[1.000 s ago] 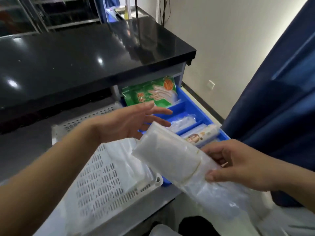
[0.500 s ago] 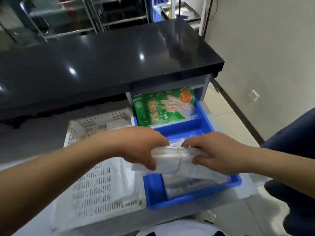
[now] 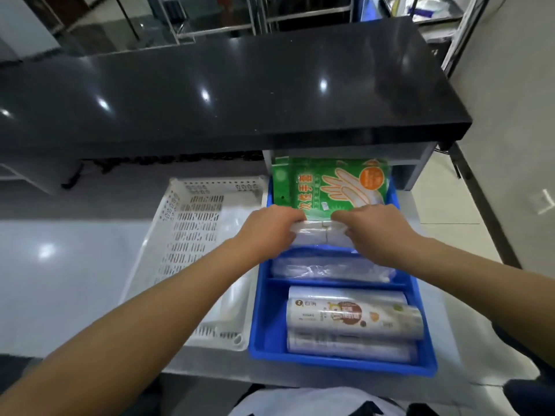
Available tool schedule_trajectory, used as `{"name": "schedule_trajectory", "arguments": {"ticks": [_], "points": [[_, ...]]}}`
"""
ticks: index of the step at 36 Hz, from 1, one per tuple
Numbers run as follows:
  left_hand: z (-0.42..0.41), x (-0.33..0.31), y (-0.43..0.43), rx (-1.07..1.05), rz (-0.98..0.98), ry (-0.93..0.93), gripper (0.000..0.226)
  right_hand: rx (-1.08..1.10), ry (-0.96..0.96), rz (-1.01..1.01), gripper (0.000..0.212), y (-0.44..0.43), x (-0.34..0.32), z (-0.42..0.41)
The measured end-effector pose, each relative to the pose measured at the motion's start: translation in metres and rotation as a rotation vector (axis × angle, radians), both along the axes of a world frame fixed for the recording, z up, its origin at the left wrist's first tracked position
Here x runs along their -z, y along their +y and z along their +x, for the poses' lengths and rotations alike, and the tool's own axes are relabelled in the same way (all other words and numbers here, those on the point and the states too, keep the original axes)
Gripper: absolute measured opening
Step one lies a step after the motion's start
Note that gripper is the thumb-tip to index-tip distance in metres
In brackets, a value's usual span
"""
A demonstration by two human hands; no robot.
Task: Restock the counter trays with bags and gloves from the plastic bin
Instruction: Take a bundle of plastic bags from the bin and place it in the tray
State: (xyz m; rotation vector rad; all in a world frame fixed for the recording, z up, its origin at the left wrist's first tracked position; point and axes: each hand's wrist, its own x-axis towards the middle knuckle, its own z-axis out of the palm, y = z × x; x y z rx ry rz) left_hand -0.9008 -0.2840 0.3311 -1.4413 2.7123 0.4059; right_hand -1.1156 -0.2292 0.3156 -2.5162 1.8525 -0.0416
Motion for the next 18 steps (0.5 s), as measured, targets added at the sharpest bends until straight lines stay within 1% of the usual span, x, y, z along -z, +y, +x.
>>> {"name": "schedule_trajectory", "arguments": {"ticks": [5,8,10,13,18], "points": [[-0.008,0.028,0.007,-0.013,-0.044,-0.028,0.032,0.028,0.032,0.016,0.04,0.003,0.025,-0.003],[-0.01,0.042,0.01,0.025,-0.045,-0.069,0.031,0.041,0.045,0.063,0.039,0.013,0.04,-0.002],[-0.008,0.05,0.013,0.05,-0.061,-0.085,0.035,0.053,0.024,0.089,0.04,0.021,0.048,-0.002],[-0.003,0.059,0.015,0.076,-0.072,-0.071,0.043,0.076,-0.012,0.101,0.042,0.028,0.052,-0.01],[0.002,0.065,0.016,0.119,-0.049,-0.077,0.041,0.123,-0.027,0.167,0.045,0.033,0.05,-0.025]]}}
